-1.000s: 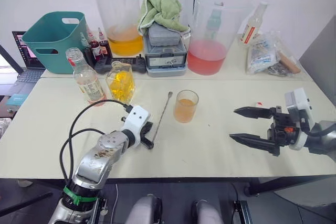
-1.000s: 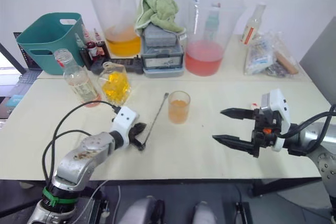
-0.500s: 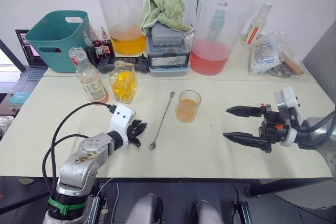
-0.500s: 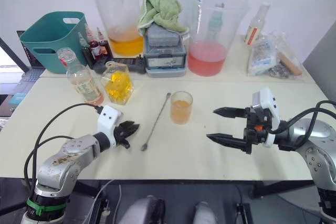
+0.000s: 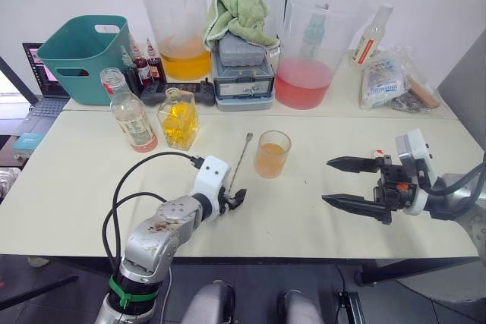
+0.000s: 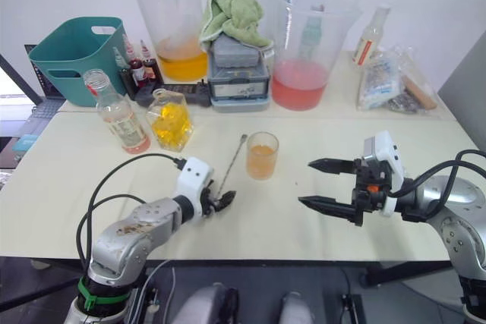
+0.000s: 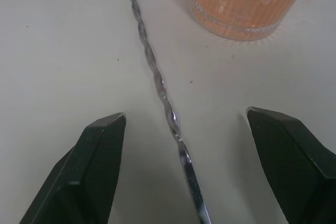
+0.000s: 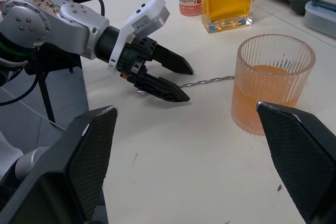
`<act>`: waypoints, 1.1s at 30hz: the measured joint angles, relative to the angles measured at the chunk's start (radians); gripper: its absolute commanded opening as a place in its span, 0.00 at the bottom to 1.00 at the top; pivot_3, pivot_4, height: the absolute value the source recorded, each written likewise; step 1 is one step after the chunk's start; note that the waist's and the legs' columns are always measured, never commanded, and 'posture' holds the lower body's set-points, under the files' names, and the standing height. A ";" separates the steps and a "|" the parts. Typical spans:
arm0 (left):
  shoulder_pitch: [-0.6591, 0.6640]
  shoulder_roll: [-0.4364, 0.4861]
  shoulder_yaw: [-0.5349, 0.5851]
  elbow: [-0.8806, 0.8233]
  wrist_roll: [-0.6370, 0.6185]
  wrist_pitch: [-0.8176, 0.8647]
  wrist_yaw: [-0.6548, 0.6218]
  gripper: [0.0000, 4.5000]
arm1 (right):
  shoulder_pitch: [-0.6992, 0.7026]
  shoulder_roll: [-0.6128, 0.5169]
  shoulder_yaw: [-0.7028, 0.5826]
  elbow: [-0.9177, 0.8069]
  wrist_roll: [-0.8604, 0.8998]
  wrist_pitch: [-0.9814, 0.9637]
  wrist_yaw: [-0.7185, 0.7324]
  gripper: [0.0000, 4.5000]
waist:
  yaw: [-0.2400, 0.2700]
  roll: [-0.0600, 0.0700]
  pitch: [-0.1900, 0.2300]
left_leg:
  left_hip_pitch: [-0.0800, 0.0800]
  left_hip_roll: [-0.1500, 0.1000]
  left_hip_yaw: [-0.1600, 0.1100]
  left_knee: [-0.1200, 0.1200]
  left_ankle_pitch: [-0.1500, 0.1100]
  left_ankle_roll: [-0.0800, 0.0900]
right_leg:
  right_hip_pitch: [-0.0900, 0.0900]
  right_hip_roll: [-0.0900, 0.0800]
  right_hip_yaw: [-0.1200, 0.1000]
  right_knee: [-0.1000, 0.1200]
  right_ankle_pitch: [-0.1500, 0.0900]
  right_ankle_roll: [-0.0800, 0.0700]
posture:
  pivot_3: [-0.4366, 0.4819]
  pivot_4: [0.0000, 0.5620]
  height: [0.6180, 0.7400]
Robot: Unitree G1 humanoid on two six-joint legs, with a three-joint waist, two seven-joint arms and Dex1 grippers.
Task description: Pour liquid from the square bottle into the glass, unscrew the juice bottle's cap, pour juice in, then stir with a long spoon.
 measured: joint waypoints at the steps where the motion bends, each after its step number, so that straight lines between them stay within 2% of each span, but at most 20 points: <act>1: 0.000 -0.006 -0.014 0.000 0.016 0.000 0.015 0.86 | 0.005 -0.006 -0.004 -0.003 0.000 0.000 0.001 1.00 | 0.000 0.000 0.000 | 0.000 0.000 0.000 0.000 0.000 0.000 | 0.000 0.000 0.000 0.000 0.000 0.000 | 0.48 0.27 1.00; 5: 0.006 -0.026 -0.032 0.019 0.061 -0.019 0.050 0.59 | 0.005 -0.019 -0.005 -0.002 0.000 0.002 0.008 1.00 | 0.000 0.001 -0.001 | 0.001 0.000 0.000 0.000 0.000 0.000 | 0.000 0.000 0.000 0.000 0.000 0.000 | 0.48 0.27 1.00; 13: 0.019 -0.073 0.028 0.052 0.080 -0.040 0.068 0.00 | -0.043 -0.018 0.013 0.033 -0.022 -0.012 0.022 1.00 | 0.001 0.001 -0.005 | 0.001 0.000 0.000 0.000 0.000 0.000 | 0.000 0.000 0.000 0.000 0.000 0.000 | 0.48 0.27 1.00; 18: 0.008 -0.033 0.069 0.072 0.061 -0.056 0.006 0.00 | -0.090 -0.006 0.044 0.073 -0.055 -0.029 0.021 1.00 | 0.000 0.002 -0.006 | 0.002 0.001 0.000 0.000 0.000 0.000 | 0.000 0.000 -0.001 -0.001 0.000 0.000 | 0.48 0.27 1.00; 22: 0.031 0.042 0.095 0.052 0.049 -0.089 -0.056 0.00 | -0.101 0.009 0.061 0.081 -0.065 -0.044 0.024 1.00 | -0.011 0.002 -0.006 | 0.002 0.001 0.000 -0.001 0.000 0.000 | 0.000 0.000 0.000 0.000 0.000 -0.001 | 0.48 0.27 1.00; 24: 0.066 0.113 0.106 0.024 0.041 -0.126 -0.109 0.00 | -0.103 0.020 0.073 0.087 -0.073 -0.046 0.024 1.00 | -0.019 0.002 -0.006 | 0.002 0.002 0.000 -0.002 0.000 -0.001 | -0.001 0.001 0.001 0.000 -0.001 -0.002 | 0.48 0.27 1.00; 28: 0.098 0.148 0.145 0.012 0.026 -0.148 -0.151 0.00 | -0.110 0.026 0.081 0.091 -0.079 -0.046 0.027 1.00 | -0.012 0.002 -0.006 | 0.002 0.001 0.000 -0.002 0.000 -0.001 | -0.002 0.000 0.000 0.000 -0.001 -0.002 | 0.48 0.27 1.00; 33: 0.229 0.307 0.310 -0.056 -0.029 -0.201 -0.276 0.00 | -0.131 0.026 0.094 0.095 -0.077 -0.041 0.060 1.00 | -0.015 0.001 -0.005 | 0.001 0.001 0.001 -0.003 0.000 -0.001 | -0.009 -0.001 0.001 0.000 -0.001 -0.002 | 0.48 0.27 1.00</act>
